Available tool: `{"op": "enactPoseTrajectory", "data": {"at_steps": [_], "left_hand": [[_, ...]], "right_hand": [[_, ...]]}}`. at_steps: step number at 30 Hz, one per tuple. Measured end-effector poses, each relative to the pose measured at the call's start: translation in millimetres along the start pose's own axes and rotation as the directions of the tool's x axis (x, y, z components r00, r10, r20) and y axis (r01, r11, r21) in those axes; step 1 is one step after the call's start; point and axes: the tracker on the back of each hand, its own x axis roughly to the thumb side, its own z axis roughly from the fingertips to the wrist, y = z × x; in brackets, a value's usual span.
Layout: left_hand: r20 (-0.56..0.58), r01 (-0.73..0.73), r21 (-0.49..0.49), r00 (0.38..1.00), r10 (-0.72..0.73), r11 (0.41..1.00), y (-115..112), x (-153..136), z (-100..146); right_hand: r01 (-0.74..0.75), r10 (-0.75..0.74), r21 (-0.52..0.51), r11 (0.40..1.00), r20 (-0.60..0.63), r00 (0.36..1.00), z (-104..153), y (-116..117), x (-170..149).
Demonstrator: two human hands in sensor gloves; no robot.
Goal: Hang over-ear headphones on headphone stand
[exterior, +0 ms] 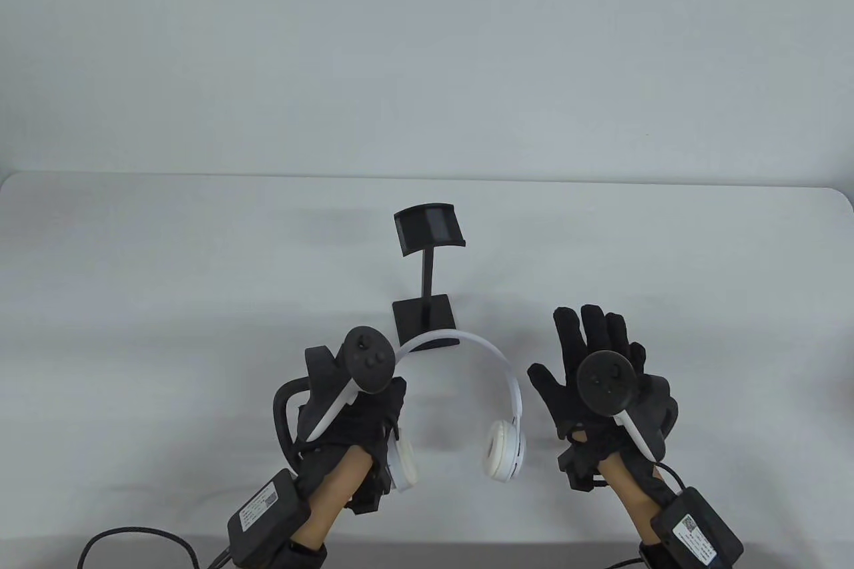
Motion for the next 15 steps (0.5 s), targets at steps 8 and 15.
{"op": "enactPoseTrajectory", "data": {"at_steps": [8, 15], "left_hand": [[-0.007, -0.119, 0.215, 0.992, 0.123, 0.969, 46.3, 1.9, -17.5], [-0.047, -0.147, 0.326, 0.984, 0.172, 0.934, 44.3, 4.6, -64.0]], "right_hand": [[-0.007, 0.007, 0.009, 1.0, 0.005, 1.0, -0.7, 3.2, 1.7], [-0.01, 0.01, 0.01, 1.0, -0.002, 1.0, -1.5, 2.8, 1.3]]}}
